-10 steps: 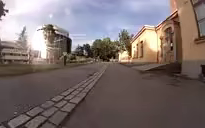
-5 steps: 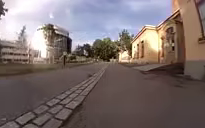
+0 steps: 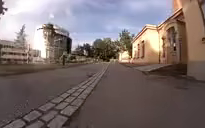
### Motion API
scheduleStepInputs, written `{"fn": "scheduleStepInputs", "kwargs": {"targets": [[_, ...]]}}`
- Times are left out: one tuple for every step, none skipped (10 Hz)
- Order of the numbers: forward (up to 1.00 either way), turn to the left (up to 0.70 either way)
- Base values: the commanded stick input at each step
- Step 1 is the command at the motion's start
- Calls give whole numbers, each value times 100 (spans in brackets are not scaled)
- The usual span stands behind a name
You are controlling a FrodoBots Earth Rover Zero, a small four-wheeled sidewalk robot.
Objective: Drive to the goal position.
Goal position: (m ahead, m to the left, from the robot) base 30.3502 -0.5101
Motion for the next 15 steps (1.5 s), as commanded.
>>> {"fn": "scheduleStepInputs", "kwargs": {"targets": [[45, -1], [45, -22], [45, -27], [45, -27], [45, -27], [45, -27], [45, -27], [45, -27], [45, -27], [45, -1], [45, 0], [45, 0], [45, 0], [45, 0], [45, 0]]}}
